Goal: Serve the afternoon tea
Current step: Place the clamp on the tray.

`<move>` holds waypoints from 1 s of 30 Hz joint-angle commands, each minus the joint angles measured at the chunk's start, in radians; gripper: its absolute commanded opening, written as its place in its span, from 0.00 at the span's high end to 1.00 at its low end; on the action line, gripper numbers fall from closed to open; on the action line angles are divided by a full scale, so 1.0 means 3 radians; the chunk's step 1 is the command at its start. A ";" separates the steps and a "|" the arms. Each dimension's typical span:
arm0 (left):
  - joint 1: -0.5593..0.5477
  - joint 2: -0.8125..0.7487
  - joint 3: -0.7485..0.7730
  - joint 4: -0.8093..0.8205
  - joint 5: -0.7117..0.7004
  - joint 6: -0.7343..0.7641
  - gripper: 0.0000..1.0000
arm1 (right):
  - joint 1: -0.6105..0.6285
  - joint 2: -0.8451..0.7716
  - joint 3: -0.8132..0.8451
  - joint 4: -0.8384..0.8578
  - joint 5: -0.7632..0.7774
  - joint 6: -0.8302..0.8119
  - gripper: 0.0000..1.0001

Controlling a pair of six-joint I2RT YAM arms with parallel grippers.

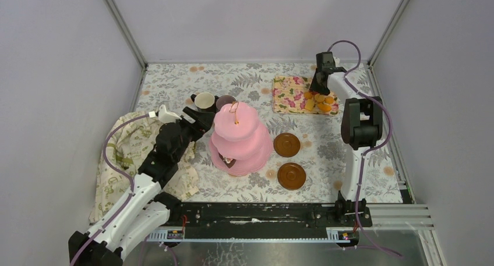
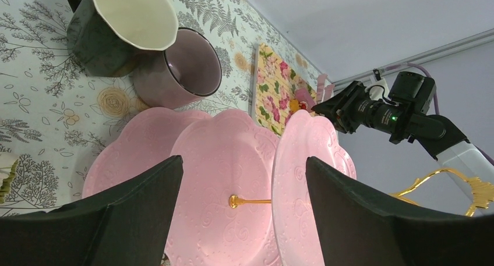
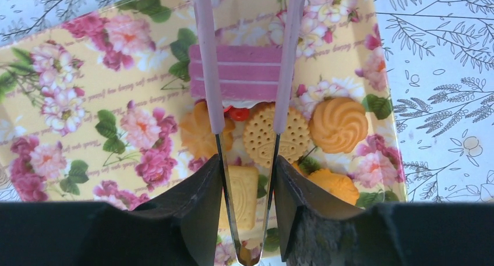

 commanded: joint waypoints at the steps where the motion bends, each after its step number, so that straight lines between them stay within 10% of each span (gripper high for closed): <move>1: -0.0019 0.0033 0.0067 0.0132 -0.0012 0.0043 0.15 | -0.0056 0.0083 0.0194 -0.0051 -0.0041 0.0002 0.56; 23: -0.0022 0.0130 0.0115 0.0170 0.0033 0.0028 0.15 | -0.0178 0.0271 0.0278 -0.0125 -0.0416 -0.0005 0.44; 30: -0.0018 0.0102 0.0105 0.0153 0.0032 0.0018 0.15 | -0.0178 0.0252 0.0196 -0.0086 -0.0491 0.0043 0.67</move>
